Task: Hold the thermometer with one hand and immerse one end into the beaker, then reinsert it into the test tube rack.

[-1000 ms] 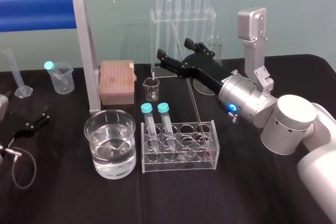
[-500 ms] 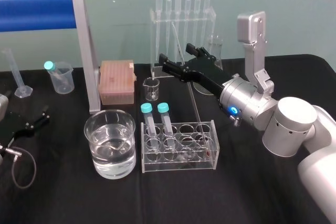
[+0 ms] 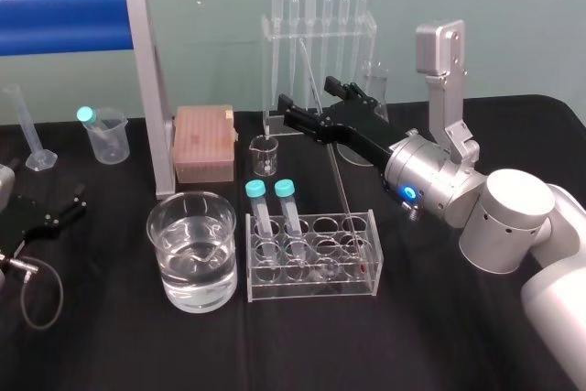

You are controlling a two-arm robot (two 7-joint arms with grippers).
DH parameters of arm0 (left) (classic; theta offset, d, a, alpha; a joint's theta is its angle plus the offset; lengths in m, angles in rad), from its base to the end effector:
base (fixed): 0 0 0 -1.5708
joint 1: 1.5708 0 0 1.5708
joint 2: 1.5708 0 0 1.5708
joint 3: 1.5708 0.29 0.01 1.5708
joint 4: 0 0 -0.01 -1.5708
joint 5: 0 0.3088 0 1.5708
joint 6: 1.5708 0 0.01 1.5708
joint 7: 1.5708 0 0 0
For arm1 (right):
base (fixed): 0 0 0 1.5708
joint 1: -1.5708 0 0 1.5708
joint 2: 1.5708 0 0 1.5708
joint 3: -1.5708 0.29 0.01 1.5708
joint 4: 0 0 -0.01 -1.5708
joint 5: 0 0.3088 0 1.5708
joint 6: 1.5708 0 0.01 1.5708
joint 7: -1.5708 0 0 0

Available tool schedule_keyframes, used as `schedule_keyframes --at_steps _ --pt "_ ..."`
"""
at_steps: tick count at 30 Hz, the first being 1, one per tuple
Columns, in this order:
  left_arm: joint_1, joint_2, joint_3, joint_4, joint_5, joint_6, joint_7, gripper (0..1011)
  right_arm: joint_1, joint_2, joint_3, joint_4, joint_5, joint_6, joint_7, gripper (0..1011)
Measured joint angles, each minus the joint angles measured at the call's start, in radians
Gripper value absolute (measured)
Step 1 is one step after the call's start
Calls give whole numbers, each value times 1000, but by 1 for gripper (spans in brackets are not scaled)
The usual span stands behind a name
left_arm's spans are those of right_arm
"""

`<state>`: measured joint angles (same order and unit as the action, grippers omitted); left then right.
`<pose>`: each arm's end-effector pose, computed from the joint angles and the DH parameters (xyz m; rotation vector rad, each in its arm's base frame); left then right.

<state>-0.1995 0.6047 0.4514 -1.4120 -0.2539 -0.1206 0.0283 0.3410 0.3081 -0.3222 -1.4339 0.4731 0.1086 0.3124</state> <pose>0.3581 0.0827 -0.3023 0.3044 -0.2851 1.2479 0.4099 -0.0061 -0.2359 0.0588 0.0651 -0.9870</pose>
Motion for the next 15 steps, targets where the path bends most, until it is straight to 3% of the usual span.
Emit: schedule_keyframes --at_steps 12,15 --pt "0 0 0 0 0 0 0 1008 0 0 -1 0 0 0 -1 1002" --pt "0 0 0 0 0 0 0 1008 0 0 -1 0 0 0 -1 954"
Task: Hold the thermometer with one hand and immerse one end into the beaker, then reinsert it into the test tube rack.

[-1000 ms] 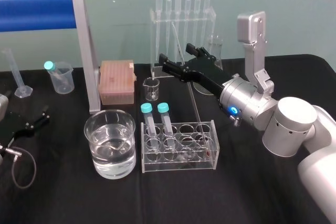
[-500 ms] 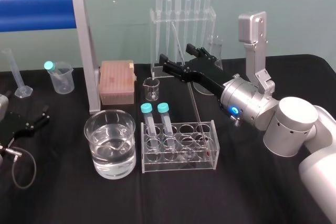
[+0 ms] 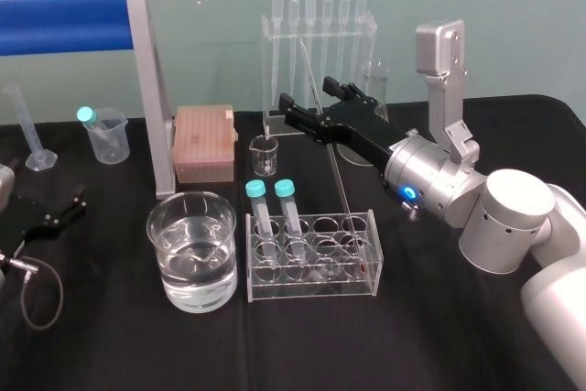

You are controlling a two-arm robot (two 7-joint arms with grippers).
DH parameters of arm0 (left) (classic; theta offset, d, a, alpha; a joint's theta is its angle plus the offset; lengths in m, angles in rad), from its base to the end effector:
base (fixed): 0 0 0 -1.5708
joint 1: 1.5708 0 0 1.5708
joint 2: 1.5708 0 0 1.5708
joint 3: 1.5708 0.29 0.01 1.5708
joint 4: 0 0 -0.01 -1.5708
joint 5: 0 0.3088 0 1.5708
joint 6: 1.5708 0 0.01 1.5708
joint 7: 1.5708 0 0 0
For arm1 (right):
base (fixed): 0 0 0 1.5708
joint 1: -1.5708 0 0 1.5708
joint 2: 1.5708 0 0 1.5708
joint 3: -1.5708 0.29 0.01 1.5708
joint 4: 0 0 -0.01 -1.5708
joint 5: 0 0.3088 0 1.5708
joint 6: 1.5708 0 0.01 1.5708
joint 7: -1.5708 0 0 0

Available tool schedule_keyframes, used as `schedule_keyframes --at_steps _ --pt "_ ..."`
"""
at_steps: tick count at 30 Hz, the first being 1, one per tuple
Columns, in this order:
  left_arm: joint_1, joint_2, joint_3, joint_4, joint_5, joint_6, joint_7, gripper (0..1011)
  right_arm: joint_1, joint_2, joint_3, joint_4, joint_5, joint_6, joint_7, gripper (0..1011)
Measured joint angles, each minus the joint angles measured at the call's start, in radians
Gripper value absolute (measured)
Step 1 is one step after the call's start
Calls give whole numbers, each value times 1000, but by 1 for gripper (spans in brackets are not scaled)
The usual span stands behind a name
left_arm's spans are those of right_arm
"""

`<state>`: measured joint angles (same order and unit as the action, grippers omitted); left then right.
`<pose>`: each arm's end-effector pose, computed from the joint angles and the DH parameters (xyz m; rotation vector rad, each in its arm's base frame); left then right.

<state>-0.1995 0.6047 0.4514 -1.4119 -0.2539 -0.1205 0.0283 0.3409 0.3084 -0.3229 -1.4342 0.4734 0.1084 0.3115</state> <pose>0.3581 0.0827 -0.3023 0.3046 -0.2850 1.2480 0.4098 -0.0060 -0.2360 0.0587 0.0650 -0.9873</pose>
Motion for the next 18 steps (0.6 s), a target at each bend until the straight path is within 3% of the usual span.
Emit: schedule_keyframes --at_steps 7,9,18 --pt "0 0 0 0 0 0 0 1008 0 0 0 0 0 0 -1 787" --pt "0 0 0 0 0 0 0 1008 0 0 0 0 0 0 -1 690" --pt "0 0 0 0 0 0 0 1008 0 0 0 0 0 0 -1 425"
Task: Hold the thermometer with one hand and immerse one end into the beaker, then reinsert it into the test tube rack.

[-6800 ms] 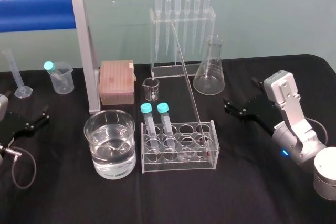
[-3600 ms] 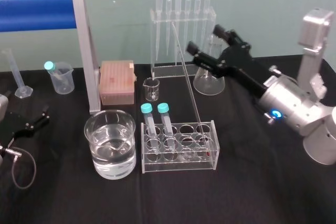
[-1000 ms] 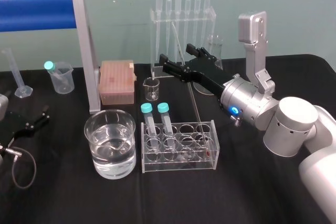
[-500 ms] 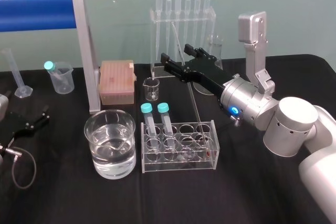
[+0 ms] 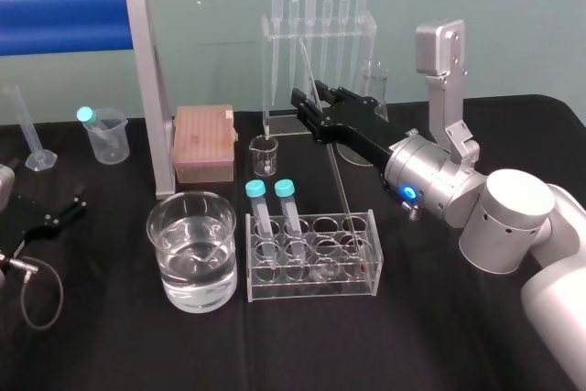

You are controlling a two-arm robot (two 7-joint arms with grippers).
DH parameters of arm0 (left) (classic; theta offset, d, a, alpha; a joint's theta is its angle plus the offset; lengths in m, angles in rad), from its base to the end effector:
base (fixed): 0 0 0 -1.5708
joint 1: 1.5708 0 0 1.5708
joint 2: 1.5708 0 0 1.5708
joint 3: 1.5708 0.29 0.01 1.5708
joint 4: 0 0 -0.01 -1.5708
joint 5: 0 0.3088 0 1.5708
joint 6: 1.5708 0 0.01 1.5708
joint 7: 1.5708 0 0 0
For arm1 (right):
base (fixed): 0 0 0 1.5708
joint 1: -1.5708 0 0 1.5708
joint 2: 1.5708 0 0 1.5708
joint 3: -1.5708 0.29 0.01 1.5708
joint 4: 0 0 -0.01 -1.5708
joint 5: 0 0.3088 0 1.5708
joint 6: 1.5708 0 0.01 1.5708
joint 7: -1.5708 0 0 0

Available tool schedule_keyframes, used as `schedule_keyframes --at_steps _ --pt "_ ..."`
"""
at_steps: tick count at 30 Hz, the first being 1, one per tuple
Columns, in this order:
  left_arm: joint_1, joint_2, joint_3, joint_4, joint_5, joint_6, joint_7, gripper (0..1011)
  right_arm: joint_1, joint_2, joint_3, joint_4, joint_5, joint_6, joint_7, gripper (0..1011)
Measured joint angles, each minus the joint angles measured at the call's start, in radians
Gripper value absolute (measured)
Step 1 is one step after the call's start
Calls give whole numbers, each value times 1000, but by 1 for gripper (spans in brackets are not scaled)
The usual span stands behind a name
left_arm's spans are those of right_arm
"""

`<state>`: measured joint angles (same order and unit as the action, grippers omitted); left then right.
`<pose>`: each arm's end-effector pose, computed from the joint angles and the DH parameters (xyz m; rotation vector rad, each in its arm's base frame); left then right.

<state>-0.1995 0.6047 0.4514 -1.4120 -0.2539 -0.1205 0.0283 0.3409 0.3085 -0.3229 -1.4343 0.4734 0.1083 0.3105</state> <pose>0.3581 0.0827 -0.3023 0.3045 -0.2850 1.2480 0.4098 -0.0060 -0.2359 0.0587 0.0649 -0.9883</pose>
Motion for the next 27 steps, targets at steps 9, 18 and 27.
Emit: schedule_keyframes --at_steps 9,18,27 --pt "0 0 0 0 0 0 0 1008 0 0 0 0 0 0 0 147" --pt "0 0 0 0 0 0 0 1008 0 0 0 0 0 0 0 55" --pt "0 0 0 0 0 0 0 1008 0 0 0 0 0 0 0 55"
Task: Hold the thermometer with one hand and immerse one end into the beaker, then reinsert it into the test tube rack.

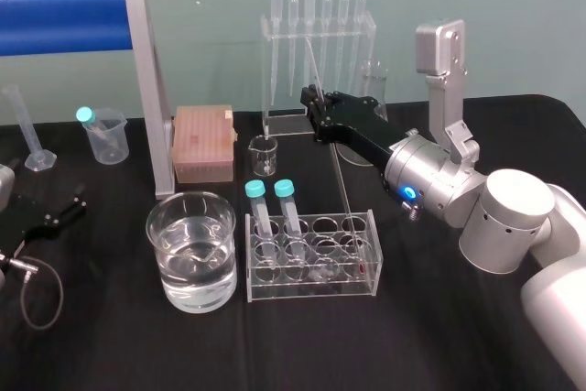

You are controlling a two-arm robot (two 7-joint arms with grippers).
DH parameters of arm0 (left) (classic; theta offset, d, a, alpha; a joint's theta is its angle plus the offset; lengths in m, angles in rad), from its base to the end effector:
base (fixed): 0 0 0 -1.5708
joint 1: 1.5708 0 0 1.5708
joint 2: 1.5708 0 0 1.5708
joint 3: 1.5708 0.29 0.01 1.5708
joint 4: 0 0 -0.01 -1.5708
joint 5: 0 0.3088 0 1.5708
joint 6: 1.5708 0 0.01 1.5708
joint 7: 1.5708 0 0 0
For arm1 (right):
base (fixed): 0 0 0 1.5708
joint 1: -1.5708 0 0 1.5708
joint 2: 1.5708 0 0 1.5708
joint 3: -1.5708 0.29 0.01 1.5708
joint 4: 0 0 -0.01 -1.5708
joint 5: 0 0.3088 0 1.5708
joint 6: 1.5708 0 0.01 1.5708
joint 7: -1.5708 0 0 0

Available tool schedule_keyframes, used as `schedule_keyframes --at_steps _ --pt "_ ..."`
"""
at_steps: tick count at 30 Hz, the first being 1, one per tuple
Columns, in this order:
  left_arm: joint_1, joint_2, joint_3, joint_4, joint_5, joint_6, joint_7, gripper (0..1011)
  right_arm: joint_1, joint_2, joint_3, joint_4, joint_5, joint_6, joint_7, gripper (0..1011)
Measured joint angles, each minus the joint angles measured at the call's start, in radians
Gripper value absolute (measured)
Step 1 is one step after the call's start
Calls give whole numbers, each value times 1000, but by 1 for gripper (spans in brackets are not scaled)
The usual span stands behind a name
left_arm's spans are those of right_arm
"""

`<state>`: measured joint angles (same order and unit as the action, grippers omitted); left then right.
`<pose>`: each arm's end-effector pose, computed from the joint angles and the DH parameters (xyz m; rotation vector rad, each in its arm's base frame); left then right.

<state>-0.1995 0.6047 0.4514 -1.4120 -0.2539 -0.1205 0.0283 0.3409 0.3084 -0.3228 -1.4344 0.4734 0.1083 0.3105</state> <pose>0.3581 0.0827 -0.3023 0.3045 -0.2850 1.2480 0.4098 -0.0060 -0.2359 0.0589 0.0648 -0.9883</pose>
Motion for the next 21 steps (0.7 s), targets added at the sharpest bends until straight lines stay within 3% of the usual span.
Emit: schedule_keyframes --at_steps 12,21 --pt "0 0 0 0 0 0 0 1008 -6 -1 6 -6 2 -11 7 56" --pt "0 0 0 0 0 0 0 1008 -28 7 34 -61 47 -32 30 55"
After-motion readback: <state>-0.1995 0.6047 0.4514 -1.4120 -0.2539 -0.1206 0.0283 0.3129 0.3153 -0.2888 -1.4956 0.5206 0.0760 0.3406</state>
